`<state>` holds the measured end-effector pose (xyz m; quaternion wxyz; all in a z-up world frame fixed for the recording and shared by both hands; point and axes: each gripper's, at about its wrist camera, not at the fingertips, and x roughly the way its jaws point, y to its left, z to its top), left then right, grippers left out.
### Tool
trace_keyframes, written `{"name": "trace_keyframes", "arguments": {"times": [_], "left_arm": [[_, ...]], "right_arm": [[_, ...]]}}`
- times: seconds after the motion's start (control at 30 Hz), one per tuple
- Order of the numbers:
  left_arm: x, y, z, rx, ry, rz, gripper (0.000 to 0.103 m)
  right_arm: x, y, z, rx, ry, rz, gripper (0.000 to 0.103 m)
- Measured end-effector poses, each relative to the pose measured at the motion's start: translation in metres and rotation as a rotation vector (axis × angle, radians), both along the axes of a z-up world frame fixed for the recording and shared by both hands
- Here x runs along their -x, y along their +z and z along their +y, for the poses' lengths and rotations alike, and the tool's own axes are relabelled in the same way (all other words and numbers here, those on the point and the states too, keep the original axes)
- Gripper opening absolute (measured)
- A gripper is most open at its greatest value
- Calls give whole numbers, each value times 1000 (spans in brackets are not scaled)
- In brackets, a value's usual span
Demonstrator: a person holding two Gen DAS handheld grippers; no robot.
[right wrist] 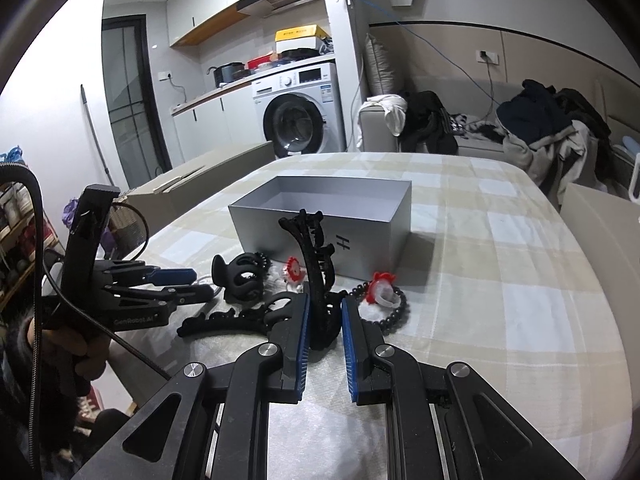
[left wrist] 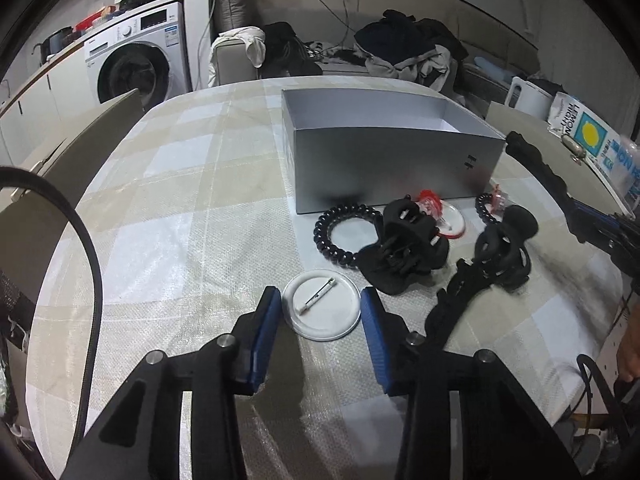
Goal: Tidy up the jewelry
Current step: 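Grasp the white round badge with the left tool while the right tool holds the clip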
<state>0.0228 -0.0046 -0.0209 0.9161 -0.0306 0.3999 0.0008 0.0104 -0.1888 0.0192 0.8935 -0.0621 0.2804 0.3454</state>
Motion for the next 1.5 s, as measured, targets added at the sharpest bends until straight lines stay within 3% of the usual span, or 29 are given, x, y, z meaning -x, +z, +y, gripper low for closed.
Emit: {"name": "trace_keyframes", "arguments": {"times": [0.03, 0.07, 0.1, 0.33, 0.4, 0.47, 0.5, 0.77, 1.2, 1.23, 1.33, 1.5], "left_arm": [[4, 1, 1, 6, -7, -8, 31], [6, 2, 2, 4, -5, -18, 10], [7, 2, 3, 9, -10, -9, 3], [8, 3, 4, 41, -29, 1, 4], [7, 5, 1, 33, -30, -9, 17], [3, 6, -3, 14, -30, -13, 51], [2, 7, -6, 8, -43, -26, 53], [-15, 3, -8, -70, -40, 31, 53], [-4, 2, -5, -48, -71, 43, 53], [-4, 2, -6, -51, -73, 40, 52], [-3, 2, -8, -48, -102, 29, 35], [2, 2, -12, -82, -127, 16, 34]], "right_arm": [[0, 0, -1, -1, -2, 0, 14], [0, 0, -1, -2, -4, 1, 14], [-1, -1, -2, -4, -7, 3, 14], [-2, -1, -2, -3, -7, 9, 14], [-1, -1, -2, -5, -5, 9, 14], [-1, -1, -1, -1, -1, 7, 14], [-1, -1, -1, -2, 0, 6, 14], [0, 1, -6, -16, 6, 8, 14], [2, 0, -4, -17, 10, 4, 13], [2, 0, -4, -18, 10, 1, 13], [2, 1, -5, -25, 8, 4, 13], [1, 2, -5, -29, 8, 3, 13]]}}
